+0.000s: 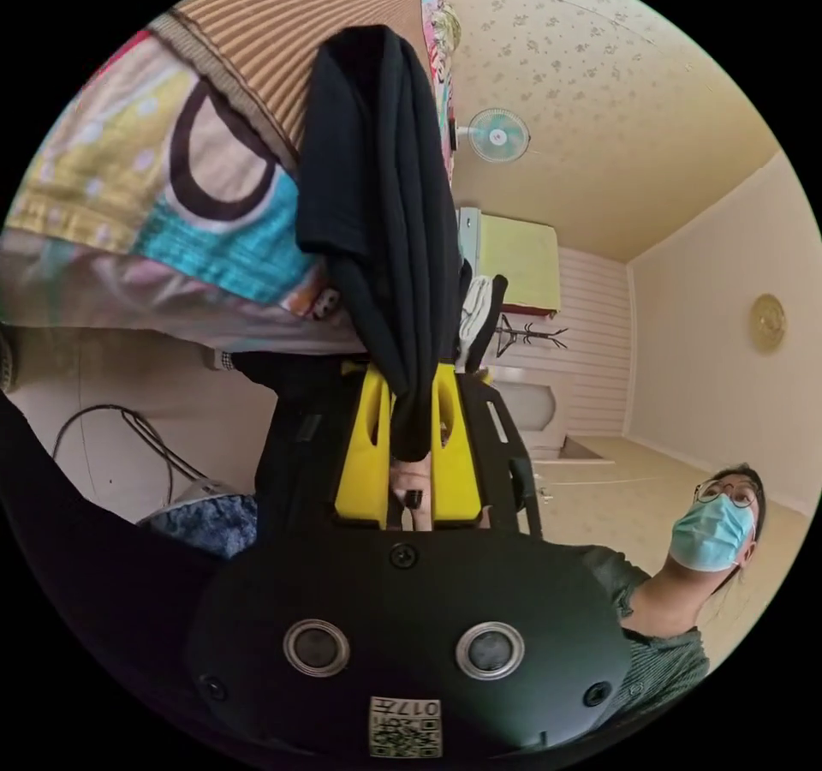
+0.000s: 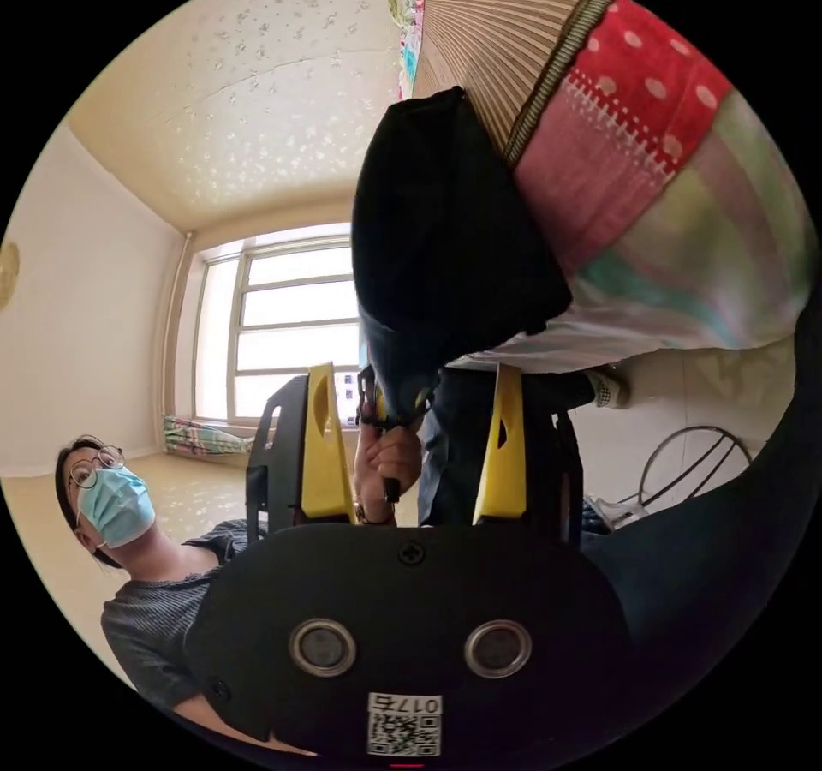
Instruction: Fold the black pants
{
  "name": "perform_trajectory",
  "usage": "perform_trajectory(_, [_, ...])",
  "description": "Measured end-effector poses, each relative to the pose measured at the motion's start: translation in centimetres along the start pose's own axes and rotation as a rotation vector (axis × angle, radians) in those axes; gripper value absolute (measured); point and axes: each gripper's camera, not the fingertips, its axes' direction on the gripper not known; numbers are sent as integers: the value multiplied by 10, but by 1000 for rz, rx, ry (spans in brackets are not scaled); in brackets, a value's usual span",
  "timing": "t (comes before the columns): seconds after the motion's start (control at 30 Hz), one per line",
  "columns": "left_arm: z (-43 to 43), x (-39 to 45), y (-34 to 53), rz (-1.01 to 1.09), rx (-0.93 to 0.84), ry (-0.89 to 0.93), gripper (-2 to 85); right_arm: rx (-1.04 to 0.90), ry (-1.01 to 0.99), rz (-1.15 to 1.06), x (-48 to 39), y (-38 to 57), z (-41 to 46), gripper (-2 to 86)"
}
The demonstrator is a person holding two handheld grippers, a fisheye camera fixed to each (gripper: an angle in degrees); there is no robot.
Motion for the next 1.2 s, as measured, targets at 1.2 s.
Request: perform_trajectory(1.2, [-65,80,151,351,143,-457,135,869,724,-395,-44,30,-184,55])
